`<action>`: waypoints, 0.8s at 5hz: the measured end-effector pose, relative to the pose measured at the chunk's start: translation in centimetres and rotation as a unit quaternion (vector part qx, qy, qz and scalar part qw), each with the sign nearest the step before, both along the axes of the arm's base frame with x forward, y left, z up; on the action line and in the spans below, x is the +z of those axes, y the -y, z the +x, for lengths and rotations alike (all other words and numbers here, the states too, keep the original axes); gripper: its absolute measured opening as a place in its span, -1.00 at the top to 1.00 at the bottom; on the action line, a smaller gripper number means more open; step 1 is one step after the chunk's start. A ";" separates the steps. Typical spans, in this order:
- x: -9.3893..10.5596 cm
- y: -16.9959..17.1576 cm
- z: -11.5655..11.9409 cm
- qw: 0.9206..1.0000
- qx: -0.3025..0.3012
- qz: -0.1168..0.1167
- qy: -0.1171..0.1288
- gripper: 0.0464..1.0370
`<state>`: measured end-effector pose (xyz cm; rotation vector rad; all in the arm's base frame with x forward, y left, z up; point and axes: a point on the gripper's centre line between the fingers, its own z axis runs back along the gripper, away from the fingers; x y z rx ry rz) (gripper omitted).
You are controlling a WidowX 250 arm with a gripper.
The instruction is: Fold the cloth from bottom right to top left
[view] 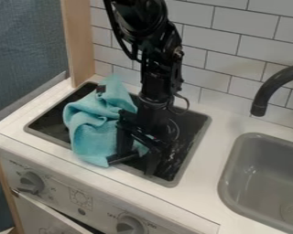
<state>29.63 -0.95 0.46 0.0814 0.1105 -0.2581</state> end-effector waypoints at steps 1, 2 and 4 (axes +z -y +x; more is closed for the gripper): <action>-0.1 -0.1 0.2 1.000 0.001 0.002 0.002 -0.28; -0.1 -0.2 0.4 1.000 0.001 0.003 0.004 0.28; 0.0 -0.3 0.5 1.000 0.005 0.007 0.005 0.88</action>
